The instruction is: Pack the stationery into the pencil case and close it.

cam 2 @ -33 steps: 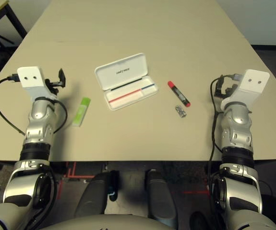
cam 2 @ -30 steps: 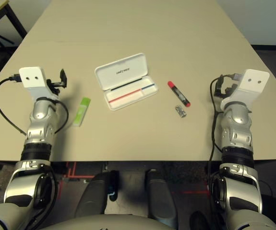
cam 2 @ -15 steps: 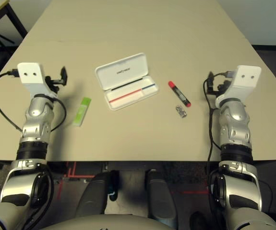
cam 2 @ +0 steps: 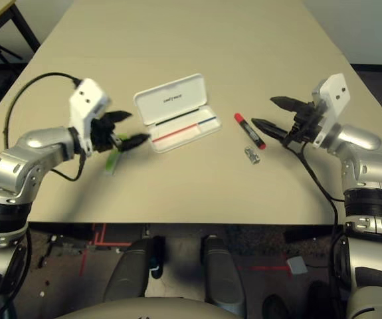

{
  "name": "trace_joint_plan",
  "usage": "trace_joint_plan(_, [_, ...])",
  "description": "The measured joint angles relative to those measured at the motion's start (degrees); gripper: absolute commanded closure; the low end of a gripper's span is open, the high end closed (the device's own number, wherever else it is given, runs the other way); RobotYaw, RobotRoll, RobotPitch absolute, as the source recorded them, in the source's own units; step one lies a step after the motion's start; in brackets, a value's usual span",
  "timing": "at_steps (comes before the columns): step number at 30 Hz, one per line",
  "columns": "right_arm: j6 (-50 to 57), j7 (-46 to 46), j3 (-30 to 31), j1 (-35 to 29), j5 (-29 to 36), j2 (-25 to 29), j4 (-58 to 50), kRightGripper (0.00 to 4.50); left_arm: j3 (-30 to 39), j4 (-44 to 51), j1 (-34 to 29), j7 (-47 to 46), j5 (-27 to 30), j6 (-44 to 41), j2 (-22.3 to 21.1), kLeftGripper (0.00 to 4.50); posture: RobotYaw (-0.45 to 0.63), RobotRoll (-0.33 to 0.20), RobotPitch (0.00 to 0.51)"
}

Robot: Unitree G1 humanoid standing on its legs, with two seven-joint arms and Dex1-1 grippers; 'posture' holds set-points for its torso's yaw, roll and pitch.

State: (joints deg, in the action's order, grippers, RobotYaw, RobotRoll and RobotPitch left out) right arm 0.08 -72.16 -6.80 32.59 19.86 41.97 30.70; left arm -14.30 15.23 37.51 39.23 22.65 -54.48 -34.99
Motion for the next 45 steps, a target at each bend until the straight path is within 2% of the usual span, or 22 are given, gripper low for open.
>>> trace_joint_plan(5, [-4.3, -5.3, 1.8, 1.1, -2.3, 0.4, 4.1, 0.00, -8.6, -3.1, 4.9, 1.8, -2.5, -3.4, 1.6, 0.02, 0.12, 0.000, 0.182])
trace_joint_plan(8, [-5.0, -7.6, 1.9, 2.2, -2.9, 0.6, 5.3, 0.00, -12.5, -9.1, 9.2, 2.4, -4.9, -4.1, 5.2, 0.02, 0.11, 0.000, 0.182])
trace_joint_plan(14, [-5.7, -9.5, 1.9, 2.1, -3.1, 1.6, 5.3, 0.00, -16.3, -19.0, 13.7, 3.1, -9.6, -1.7, 9.6, 0.02, 0.09, 0.000, 0.186])
trace_joint_plan(19, [-5.7, -9.9, 1.5, 1.7, -3.0, 2.8, 5.2, 0.00, -18.5, -25.1, 14.6, 5.2, -12.9, 1.1, 11.3, 0.02, 0.07, 0.000, 0.186])
trace_joint_plan(22, [-5.7, -9.7, 1.4, 1.7, -2.9, 3.2, 5.1, 0.00, -19.4, -27.7, 15.5, 6.7, -14.9, 3.5, 12.0, 0.62, 0.07, 0.000, 0.186])
trace_joint_plan(32, [-3.1, -6.2, -0.7, 1.7, -1.7, 3.9, 3.4, 0.00, -20.0, -30.6, 15.8, 10.9, -20.6, 11.9, 11.9, 4.48, 0.06, 0.000, 0.182])
trace_joint_plan(39, [0.2, -2.7, -1.1, 1.7, -1.0, 4.1, 3.3, 0.00, -19.7, -31.1, 15.1, 13.6, -22.6, 16.9, 11.1, 4.48, 0.08, 0.000, 0.185])
trace_joint_plan(45, [4.8, 2.8, -2.9, 2.6, -0.8, 4.1, 3.3, 0.00, -19.6, -26.9, 12.4, 19.7, -23.0, 24.2, 7.7, 4.48, 0.08, 0.000, 0.187])
